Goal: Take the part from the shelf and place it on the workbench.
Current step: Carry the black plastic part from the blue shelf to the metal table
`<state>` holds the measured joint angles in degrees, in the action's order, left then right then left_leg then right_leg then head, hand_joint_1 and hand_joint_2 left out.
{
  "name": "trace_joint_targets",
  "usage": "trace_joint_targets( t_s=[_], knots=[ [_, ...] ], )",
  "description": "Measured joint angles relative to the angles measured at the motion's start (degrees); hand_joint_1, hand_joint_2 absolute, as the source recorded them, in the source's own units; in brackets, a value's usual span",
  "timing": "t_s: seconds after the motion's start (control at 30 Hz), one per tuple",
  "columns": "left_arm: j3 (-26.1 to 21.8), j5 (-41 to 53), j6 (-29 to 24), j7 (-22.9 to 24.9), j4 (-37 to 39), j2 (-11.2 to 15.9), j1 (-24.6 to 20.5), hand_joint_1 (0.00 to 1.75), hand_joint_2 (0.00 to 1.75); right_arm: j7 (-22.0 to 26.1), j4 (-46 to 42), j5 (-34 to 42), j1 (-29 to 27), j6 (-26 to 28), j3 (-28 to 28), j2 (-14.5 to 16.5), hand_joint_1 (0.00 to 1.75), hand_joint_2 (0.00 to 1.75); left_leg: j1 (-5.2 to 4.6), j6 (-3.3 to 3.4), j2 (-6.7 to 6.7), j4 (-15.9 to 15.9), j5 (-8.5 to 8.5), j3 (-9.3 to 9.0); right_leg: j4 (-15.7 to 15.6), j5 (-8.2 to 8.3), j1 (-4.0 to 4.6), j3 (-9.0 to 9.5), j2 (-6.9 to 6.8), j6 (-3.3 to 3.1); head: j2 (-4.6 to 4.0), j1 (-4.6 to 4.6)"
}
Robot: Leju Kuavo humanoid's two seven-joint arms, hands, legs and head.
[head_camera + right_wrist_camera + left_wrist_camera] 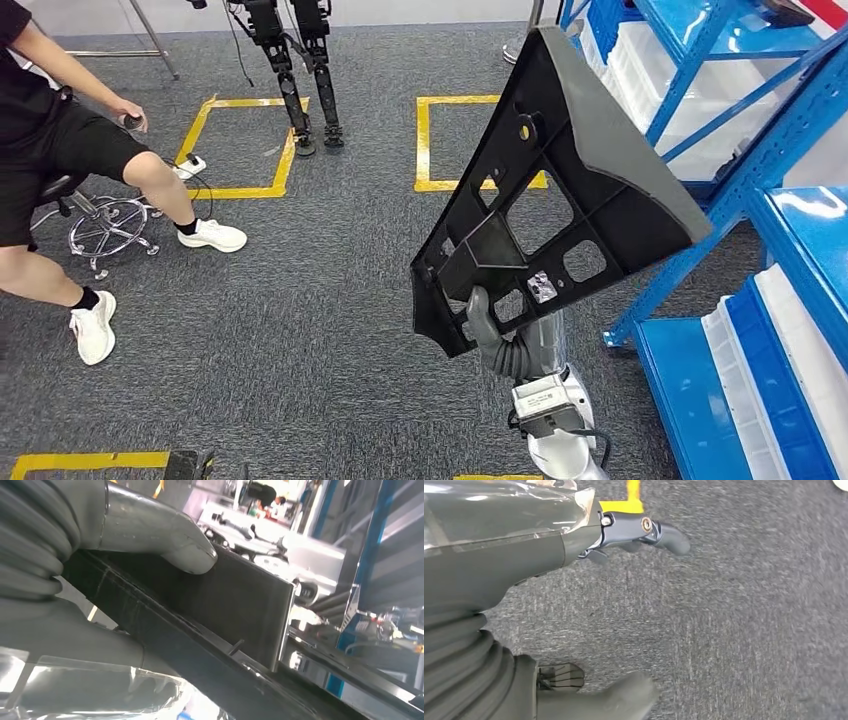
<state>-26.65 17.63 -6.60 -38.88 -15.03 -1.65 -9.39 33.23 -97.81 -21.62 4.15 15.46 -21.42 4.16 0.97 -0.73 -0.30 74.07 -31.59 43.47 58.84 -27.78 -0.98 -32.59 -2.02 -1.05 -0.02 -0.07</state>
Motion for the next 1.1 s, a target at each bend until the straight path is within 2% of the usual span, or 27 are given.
trace_joint_targets(
  t_s=[0.03,0.07,0.13,0.2,0.27,0.3,0.33,0.37,0.43,0.47,0.5,0.53,0.57,0.63,0.67,0.7,0.73,0.8,0.83,0.87,0.93,1.0,1.03,1.07,1.1],
  knots=[
    [0.0,0.0,0.0,0.0,0.0,0.0,0.1,0.0,1.75,0.0,0.1,0.0,0.0,0.1,0.0,0.0,1.75,1.75,0.06,0.01,0.23,-1.0,1.1,-0.41,0.0,-0.12,0.06,0.09,-0.6,-0.06,0.0,0.0],
    [0.0,0.0,0.0,0.0,0.0,0.1,0.1,0.0,1.75,0.2,0.2,0.0,0.0,0.2,0.0,0.0,1.75,1.75,0.1,0.1,0.7,-4.0,2.92,-1.91,0.0,-0.27,0.1,0.23,-1.17,-0.05,0.0,0.0],
    [0.0,0.0,0.2,0.1,0.0,0.4,0.0,0.0,1.75,1.0,0.4,0.0,0.0,1.0,-0.3,0.1,1.75,1.75,-0.19,0.48,2.89,-11.4,5.89,-5.8,0.0,-0.65,0.43,0.58,-2.15,0.22,0.0,0.0],
    [-0.1,0.1,0.5,0.3,0.0,0.9,-0.2,0.0,1.75,2.1,0.9,0.0,-0.3,2.4,-1.0,0.2,1.75,1.75,-0.73,0.95,3.97,-14.8,6.49,-7.46,0.0,-0.98,0.83,0.81,-3.13,0.7,0.0,0.12],
    [-0.1,0.3,0.7,0.5,0.0,1.6,-0.2,0.0,1.75,3.2,1.7,0.3,-0.9,3.9,-2.0,0.6,1.75,1.75,-0.95,1.52,2.72,-15.2,6.47,-7.47,-0.1,-1.26,0.96,1.1,-4.04,1.19,0.01,0.21],
    [-0.2,0.3,0.7,0.4,0.1,1.9,-0.1,0.0,1.75,3.7,2.2,0.5,-1.2,4.6,-2.5,0.7,1.75,1.75,-0.84,1.86,2.1,-15.5,6.61,-7.65,0.1,-1.54,0.93,1.08,-3.76,1.42,0.01,0.21],
    [-0.4,0.2,0.6,0.3,0.1,2.1,0.0,0.0,1.75,4.2,2.7,1.0,-1.2,5.3,-3.1,0.8,1.75,1.75,-0.66,2.22,1.52,-15.8,6.82,-7.88,1.2,-2.18,0.86,0.68,-2.78,1.53,0.01,0.2],
    [-0.6,-0.1,0.5,0.0,0.1,2.2,0.0,0.0,1.75,4.6,3.3,1.6,-1.2,6.0,-3.7,0.8,1.75,1.75,-0.45,2.54,0.95,-16.1,7.02,-8.11,3.3,-3.26,0.79,-0.28,-1.43,1.53,0.01,0.3],
    [-1.1,-0.6,-0.4,-0.6,0.2,2.2,0.1,0.0,1.75,5.0,4.3,3.3,-1.1,7.2,-5.0,0.2,1.75,1.75,-0.34,2.81,-0.28,-16.1,7.11,-8.18,10.4,-6.08,0.49,-3.87,0.84,1.22,0.0,0.48],
    [-1.4,-0.8,-1.0,-0.8,0.2,2.1,0.4,0.0,1.75,4.9,4.7,4.3,-1.2,7.5,-5.6,-0.3,1.75,1.75,-0.34,2.84,-0.99,-16.1,7.1,-8.17,13.9,-7.15,0.4,-5.79,1.21,1.21,0.0,0.58],
    [-1.6,-0.8,-1.7,-0.9,0.2,2.0,0.9,0.0,1.75,4.8,4.9,5.2,-1.4,7.6,-6.0,-0.7,1.75,1.75,-0.34,2.83,-1.72,-16.1,7.09,-8.2,16.1,-7.49,0.33,-7.15,1.36,1.39,0.0,0.59],
    [-1.8,-0.8,-2.5,-1.0,0.2,1.8,1.4,0.0,1.75,4.4,4.9,6.0,-1.7,7.4,-6.3,-1.1,1.75,1.75,-0.32,2.81,-2.51,-16.1,7.07,-8.25,16.1,-6.91,0.24,-7.54,1.43,1.78,0.0,0.61],
    [-2.0,-0.7,-3.3,-1.1,0.3,1.5,2.0,0.0,1.75,3.9,4.5,6.8,-2.1,7.0,-6.4,-1.5,1.75,1.75,-0.28,2.74,-3.31,-16.1,7.03,-8.32,14.0,-5.5,0.09,-6.86,1.61,2.31,0.0,0.61],
    [-2.3,-0.4,-4.5,-1.1,0.2,0.7,2.9,0.0,1.75,2.9,3.4,8.3,-2.5,5.7,-6.4,-2.6,1.75,1.75,-0.22,2.42,-4.84,-15.9,6.92,-8.43,6.2,-1.93,-0.42,-3.66,3.19,3.3,0.0,0.61],
    [-2.3,0.1,-4.9,-1.1,0.1,0.3,3.1,0.0,1.75,2.7,2.6,9.0,-2.7,5.2,-6.0,-3.4,1.75,1.75,-0.27,2.12,-5.58,-15.8,6.83,-8.38,3.0,-0.68,-0.63,-2.23,4.01,3.32,0.0,0.58],
    [-2.1,0.8,-5.0,-1.2,-0.1,-0.1,3.2,0.0,1.75,2.7,1.6,9.5,-2.9,5.0,-5.4,-4.2,1.75,1.75,-0.31,1.78,-6.22,-15.7,6.81,-8.24,1.2,0.0,-0.71,-1.39,4.58,3.1,0.0,0.54],
    [-1.8,1.7,-4.9,-1.2,-0.3,-0.5,3.1,0.0,1.75,2.7,0.6,9.9,-3.2,4.9,-4.4,-5.0,1.75,1.75,-0.3,1.44,-6.77,-15.6,6.84,-8.07,0.7,0.18,-0.61,-1.15,4.58,2.64,0.0,0.48],
    [-1.0,3.0,-4.2,-1.1,-0.4,-1.1,2.8,0.0,1.75,2.6,-1.6,9.8,-4.0,4.8,-2.0,-6.1,1.75,1.75,-0.02,0.87,-7.43,-15.6,6.96,-7.69,0.6,0.49,-0.5,-0.9,3.52,1.73,0.0,0.46],
    [-0.6,3.2,-3.9,-0.9,-0.4,-1.3,2.5,0.0,1.75,2.6,-2.5,9.3,-4.3,4.8,-1.1,-6.4,1.75,1.75,0.05,0.65,-6.57,-15.1,6.66,-7.45,0.5,0.61,-0.5,-0.82,3.06,1.35,0.0,0.4],
    [-0.4,3.1,-3.6,-0.7,-0.4,-1.4,2.0,0.0,1.75,2.6,-3.2,8.6,-4.5,4.7,-0.5,-6.4,1.75,1.75,0.08,0.42,-5.11,-13.7,5.82,-6.85,0.4,0.71,-0.53,-0.74,2.6,0.9,0.0,0.23],
    [-0.2,2.1,-3.1,-0.3,-0.4,-1.4,0.5,0.0,1.75,2.3,-4.1,6.8,-4.6,4.2,-0.2,-6.1,1.75,1.75,0.07,0.05,-1.53,-7.9,2.65,-4.27,0.3,0.72,-0.26,-0.69,1.65,0.3,0.0,-0.17],
    [-0.4,0.8,-2.6,-0.3,-0.4,-1.2,-0.6,0.0,1.75,1.7,-4.1,5.5,-4.1,3.4,-0.4,-5.1,1.75,1.75,0.15,-0.13,-0.21,-1.5,0.04,-1.2,0.3,0.63,0.15,-0.72,0.48,0.01,0.0,-0.3],
    [-0.5,0.3,-2.4,-0.4,-0.4,-1.1,-0.9,0.0,1.75,1.3,-3.9,5.2,-3.5,3.2,-0.6,-4.6,1.75,1.75,0.14,-0.09,-0.01,-0.3,-0.03,-0.69,0.3,0.6,0.32,-0.73,-0.06,-0.05,0.0,-0.32],
    [-0.7,0.0,-2.2,-0.4,-0.4,-0.9,-1.0,0.0,1.75,0.9,-3.7,5.1,-2.7,2.9,-0.8,-4.1,1.75,1.75,0.08,0.11,0.19,-1.2,0.83,-1.24,0.3,0.58,0.49,-0.71,-0.57,-0.08,0.0,-0.32],
    [-0.8,-0.2,-2.0,-0.5,-0.4,-0.7,-1.2,0.0,1.75,0.6,-3.5,5.2,-1.7,2.7,-0.9,-3.6,1.75,1.75,-0.09,0.51,0.62,-4.1,2.37,-2.86,0.3,0.56,0.66,-0.64,-1.08,-0.09,0.0,-0.33]
  ],
)
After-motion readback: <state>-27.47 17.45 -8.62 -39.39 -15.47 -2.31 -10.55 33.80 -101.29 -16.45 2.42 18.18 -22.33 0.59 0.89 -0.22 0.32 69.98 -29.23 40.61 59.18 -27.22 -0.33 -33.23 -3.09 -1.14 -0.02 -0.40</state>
